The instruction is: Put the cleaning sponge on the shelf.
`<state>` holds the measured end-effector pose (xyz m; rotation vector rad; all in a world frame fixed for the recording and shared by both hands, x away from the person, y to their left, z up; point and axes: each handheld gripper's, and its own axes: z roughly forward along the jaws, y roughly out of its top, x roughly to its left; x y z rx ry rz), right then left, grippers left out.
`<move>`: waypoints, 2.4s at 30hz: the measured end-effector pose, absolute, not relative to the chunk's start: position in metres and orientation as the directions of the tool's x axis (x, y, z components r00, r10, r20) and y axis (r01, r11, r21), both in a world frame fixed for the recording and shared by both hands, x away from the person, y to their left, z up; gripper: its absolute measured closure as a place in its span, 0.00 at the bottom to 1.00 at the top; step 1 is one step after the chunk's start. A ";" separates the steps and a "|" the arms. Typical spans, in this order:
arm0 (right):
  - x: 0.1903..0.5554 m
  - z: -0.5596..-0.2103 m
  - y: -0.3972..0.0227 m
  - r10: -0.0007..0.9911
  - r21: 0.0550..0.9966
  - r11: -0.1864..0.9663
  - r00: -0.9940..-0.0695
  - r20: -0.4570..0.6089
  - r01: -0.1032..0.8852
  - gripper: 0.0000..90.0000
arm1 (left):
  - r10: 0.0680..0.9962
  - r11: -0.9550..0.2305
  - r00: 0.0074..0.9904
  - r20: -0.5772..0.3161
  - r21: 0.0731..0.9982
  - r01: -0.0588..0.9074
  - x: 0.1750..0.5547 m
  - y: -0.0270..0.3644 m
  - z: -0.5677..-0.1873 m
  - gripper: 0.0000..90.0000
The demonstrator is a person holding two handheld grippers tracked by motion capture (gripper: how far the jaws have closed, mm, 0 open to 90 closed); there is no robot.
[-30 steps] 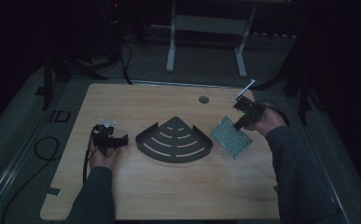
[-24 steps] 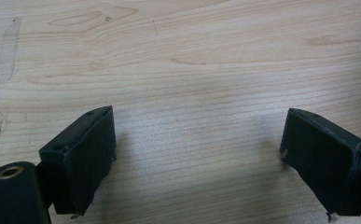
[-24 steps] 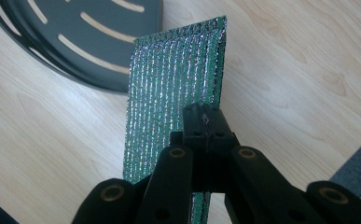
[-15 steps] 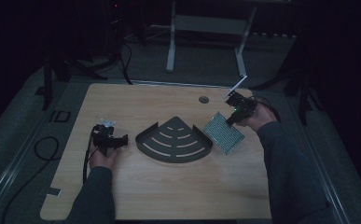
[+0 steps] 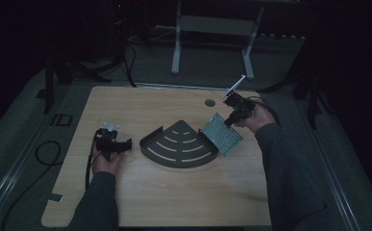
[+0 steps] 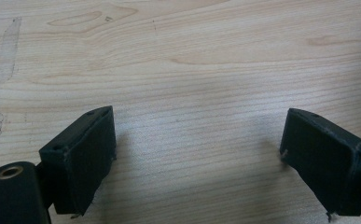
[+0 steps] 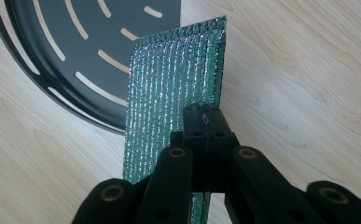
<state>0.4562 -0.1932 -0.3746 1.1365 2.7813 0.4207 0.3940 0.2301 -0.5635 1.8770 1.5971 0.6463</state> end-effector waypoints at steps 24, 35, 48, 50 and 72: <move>0.471 -0.392 -0.166 0.698 0.315 0.672 -0.715 0.032 0.670 1.00 | 0.987 -0.110 0.163 -0.009 0.704 0.702 0.394 0.230 -0.564 0.12; 0.476 -0.398 -0.155 0.697 0.321 0.668 -0.716 0.049 0.672 1.00 | 0.987 -0.109 0.162 -0.009 0.704 0.702 0.394 0.230 -0.564 0.12; 0.479 -0.406 -0.146 0.698 0.324 0.664 -0.714 0.054 0.673 1.00 | 0.987 -0.107 0.161 -0.010 0.705 0.702 0.394 0.230 -0.564 0.12; 0.479 -0.407 -0.146 0.697 0.327 0.665 -0.715 0.050 0.671 1.00 | 0.987 -0.107 0.161 -0.010 0.704 0.702 0.394 0.230 -0.564 0.12; 0.472 -0.436 -0.128 0.684 0.289 0.696 -0.730 0.013 0.657 1.00 | 0.986 -0.111 0.164 -0.008 0.703 0.703 0.394 0.230 -0.563 0.12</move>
